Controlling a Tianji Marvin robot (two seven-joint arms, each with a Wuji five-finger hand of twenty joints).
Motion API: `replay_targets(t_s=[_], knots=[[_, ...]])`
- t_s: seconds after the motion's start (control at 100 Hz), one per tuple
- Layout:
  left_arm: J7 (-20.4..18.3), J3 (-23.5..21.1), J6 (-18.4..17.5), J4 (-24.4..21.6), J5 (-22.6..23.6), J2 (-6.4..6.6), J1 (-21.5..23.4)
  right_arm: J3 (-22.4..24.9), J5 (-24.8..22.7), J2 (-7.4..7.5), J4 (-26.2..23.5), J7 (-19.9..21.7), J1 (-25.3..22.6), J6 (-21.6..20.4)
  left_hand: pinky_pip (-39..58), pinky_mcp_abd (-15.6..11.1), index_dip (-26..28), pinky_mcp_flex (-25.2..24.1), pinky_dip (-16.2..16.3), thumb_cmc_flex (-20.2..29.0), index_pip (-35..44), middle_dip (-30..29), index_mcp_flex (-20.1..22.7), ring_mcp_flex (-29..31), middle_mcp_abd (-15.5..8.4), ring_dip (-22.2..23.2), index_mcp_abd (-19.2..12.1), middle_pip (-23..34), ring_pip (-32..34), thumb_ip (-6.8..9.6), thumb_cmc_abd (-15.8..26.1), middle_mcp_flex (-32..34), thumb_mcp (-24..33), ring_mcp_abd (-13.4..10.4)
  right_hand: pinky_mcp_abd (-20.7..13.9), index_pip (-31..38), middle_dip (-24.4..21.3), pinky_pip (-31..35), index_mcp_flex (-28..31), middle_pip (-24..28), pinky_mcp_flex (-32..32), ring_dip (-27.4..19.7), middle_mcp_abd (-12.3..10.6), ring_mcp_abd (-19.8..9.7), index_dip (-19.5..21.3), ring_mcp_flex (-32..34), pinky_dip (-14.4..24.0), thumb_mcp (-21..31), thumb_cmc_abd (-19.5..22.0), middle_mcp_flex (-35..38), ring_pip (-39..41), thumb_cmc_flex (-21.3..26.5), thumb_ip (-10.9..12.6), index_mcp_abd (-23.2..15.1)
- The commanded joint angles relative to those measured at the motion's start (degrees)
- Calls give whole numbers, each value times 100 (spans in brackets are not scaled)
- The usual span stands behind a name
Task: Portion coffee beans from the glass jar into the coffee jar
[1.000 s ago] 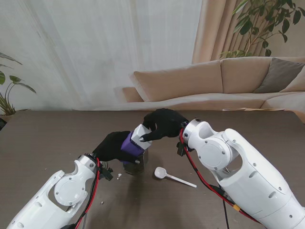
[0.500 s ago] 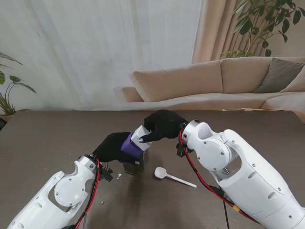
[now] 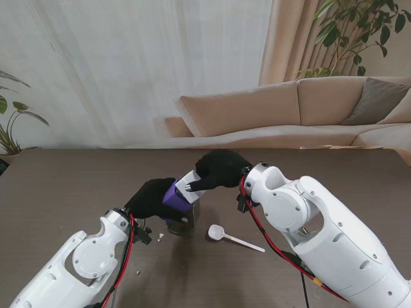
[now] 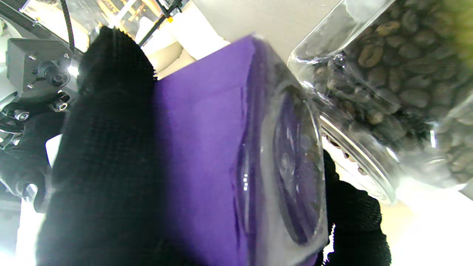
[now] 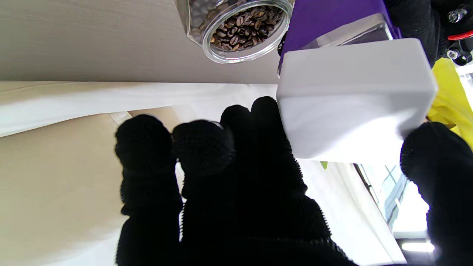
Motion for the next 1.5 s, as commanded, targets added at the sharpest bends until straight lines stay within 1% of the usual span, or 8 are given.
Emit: replay_targets(t_s=[0.0, 0.25, 0.42, 0.57, 0.67, 0.86, 1.18, 1.49], knots=[[-54, -57, -1, -84, -28, -34, -50, -79, -60, -27, -19, 130, -101, -79, -45, -380, 353, -241, 45, 2164, 893, 194, 355, 351, -188, 162, -590, 621, 860, 211, 3375, 439, 2225, 264, 97, 923, -7, 299, 831, -162, -1174, -41, -421, -3, 125, 120, 18, 55, 285, -99, 4, 215, 432, -1163], [-33, -83, 19, -94, -1, -34, -2, 197, -375, -101, -86, -372, -302, -105, -45, -376, 352, -240, 44, 2164, 894, 194, 358, 355, -195, 162, -600, 624, 862, 210, 3378, 445, 2224, 265, 150, 685, -357, 237, 1147, -665, -1184, -136, -324, 239, 2, 168, 10, -1063, 813, 156, -668, -246, 593, -1133], [-34, -67, 10, -85, -6, -35, -20, 409, -696, -119, -210, -554, -374, 28, -45, -376, 352, -240, 44, 2164, 892, 194, 355, 362, -199, 162, -602, 624, 864, 209, 3377, 445, 2218, 266, 134, 376, -336, 182, 617, -766, -1365, -97, -286, 232, -61, -143, 33, -1305, 931, -243, -737, -445, 701, -1191], [-45, -62, 2, -78, -7, -33, -32, 644, -436, -47, -222, -188, -371, -268, -45, -376, 352, -240, 44, 2164, 894, 194, 356, 355, -189, 161, -597, 622, 862, 210, 3375, 439, 2222, 260, -13, -1026, -284, 1, -1544, -749, -1801, 22, -393, 144, -419, -887, 163, -1467, 679, -1368, -693, -219, 673, -1444], [-49, -63, 11, -85, -1, -31, -29, 752, 9, 41, -186, 325, -295, -502, -45, -376, 351, -240, 43, 2164, 893, 194, 355, 357, -194, 161, -594, 624, 864, 211, 3369, 442, 2224, 262, -69, -1442, -369, -220, -2763, -717, -2229, 63, -498, 224, -848, -1482, 312, -1379, 16, -2101, -708, -146, 548, -1644], [-60, -38, 13, -72, -8, -31, -54, 655, 231, 127, -44, 744, -92, -704, -44, -373, 352, -239, 44, 2164, 894, 195, 355, 356, -188, 161, -595, 624, 862, 211, 3374, 443, 2228, 266, -138, -1202, -426, -399, -3798, -520, -2464, 76, -548, 200, -1681, -1843, 457, -1114, -519, -2679, -671, -58, 407, -1550], [-89, -11, -9, -53, -33, -27, -83, 196, 3, 53, 150, 450, 59, -526, -45, -376, 353, -243, 44, 2164, 897, 195, 357, 359, -186, 162, -601, 624, 864, 209, 3377, 444, 2224, 261, -135, -275, -393, -248, -3205, -341, -2165, 76, -474, 126, -1643, -1417, 414, -1223, -484, -2260, -460, -35, 415, -1535], [-64, -8, -21, -57, -30, -32, -73, 59, 26, 0, 197, 239, 41, -404, -44, -379, 356, -239, 45, 2164, 900, 195, 358, 356, -188, 162, -606, 624, 864, 209, 3379, 445, 2222, 256, -60, 854, -365, -92, -1167, -314, -1889, 7, -360, 93, -459, -961, 311, -1109, -457, -1549, -381, 1, 452, -1475]])
